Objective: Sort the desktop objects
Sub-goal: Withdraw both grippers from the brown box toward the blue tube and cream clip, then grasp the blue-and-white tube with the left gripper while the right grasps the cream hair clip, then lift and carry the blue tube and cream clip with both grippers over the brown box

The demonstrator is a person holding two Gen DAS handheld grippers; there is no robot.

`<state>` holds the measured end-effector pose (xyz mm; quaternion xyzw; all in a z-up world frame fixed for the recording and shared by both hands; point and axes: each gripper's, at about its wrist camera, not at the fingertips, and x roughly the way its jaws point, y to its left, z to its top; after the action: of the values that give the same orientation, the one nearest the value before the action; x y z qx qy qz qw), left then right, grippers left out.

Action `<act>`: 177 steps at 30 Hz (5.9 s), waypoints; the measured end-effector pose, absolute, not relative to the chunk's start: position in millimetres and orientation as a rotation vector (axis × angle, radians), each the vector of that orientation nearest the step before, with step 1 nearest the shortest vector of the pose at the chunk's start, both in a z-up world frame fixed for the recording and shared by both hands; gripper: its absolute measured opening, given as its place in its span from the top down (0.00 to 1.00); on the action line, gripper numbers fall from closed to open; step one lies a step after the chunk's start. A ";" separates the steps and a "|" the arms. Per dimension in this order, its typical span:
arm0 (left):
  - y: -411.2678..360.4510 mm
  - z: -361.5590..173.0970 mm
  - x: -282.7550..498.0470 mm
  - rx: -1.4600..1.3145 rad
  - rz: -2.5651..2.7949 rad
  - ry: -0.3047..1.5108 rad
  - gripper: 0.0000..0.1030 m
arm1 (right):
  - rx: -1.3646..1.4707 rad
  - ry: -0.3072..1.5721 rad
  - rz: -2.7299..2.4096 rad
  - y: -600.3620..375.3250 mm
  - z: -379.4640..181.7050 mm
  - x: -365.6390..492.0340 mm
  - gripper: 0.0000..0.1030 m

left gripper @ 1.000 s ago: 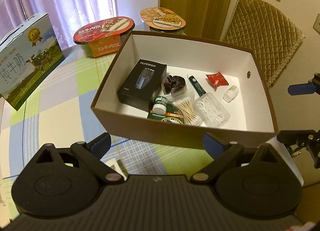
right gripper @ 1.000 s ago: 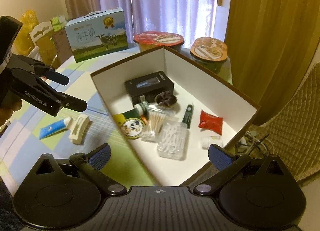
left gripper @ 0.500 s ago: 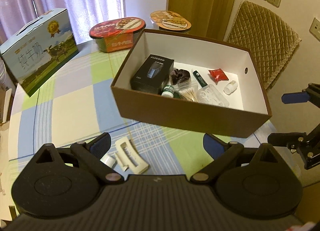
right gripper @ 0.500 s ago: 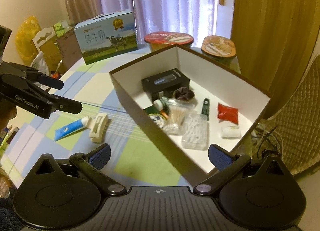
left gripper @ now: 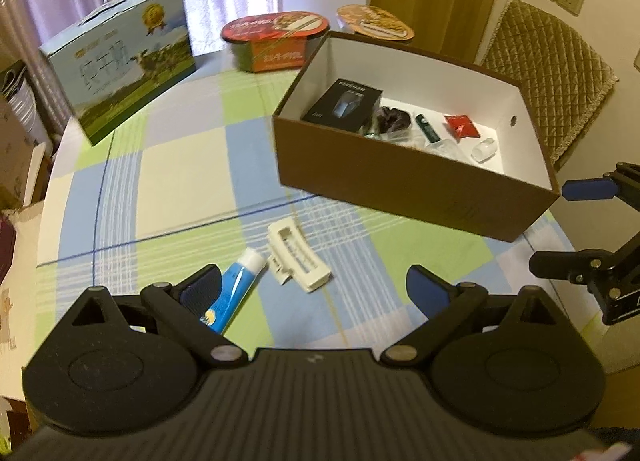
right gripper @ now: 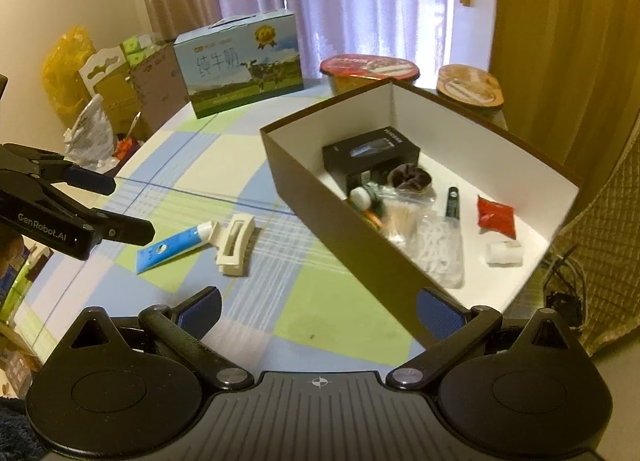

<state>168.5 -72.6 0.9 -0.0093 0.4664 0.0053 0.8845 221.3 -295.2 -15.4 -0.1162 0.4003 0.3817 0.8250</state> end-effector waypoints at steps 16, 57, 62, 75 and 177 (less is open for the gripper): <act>-34.3 -19.7 135.6 -0.085 0.111 1.030 0.06 | -0.273 0.892 0.874 -250.5 -40.8 206.6 0.02; 24.4 -122.9 185.9 -0.015 0.092 1.127 0.17 | -0.287 0.912 0.886 -158.1 -138.6 233.3 0.14; 22.1 -133.1 200.4 0.004 0.058 1.131 0.28 | -0.263 0.933 0.850 -164.2 -141.4 241.3 0.14; 57.6 -143.0 221.5 -0.115 0.191 1.121 0.62 | -0.273 0.918 0.866 -144.1 -145.0 245.2 0.14; -78.7 -32.4 170.0 -0.061 -0.119 0.852 0.75 | -0.180 0.852 0.729 -280.8 -68.6 216.0 0.62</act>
<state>170.0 -78.7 -32.4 -0.0296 0.4127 -0.0577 0.9086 216.0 -280.8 -68.6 -0.0853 0.4035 0.3450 0.8431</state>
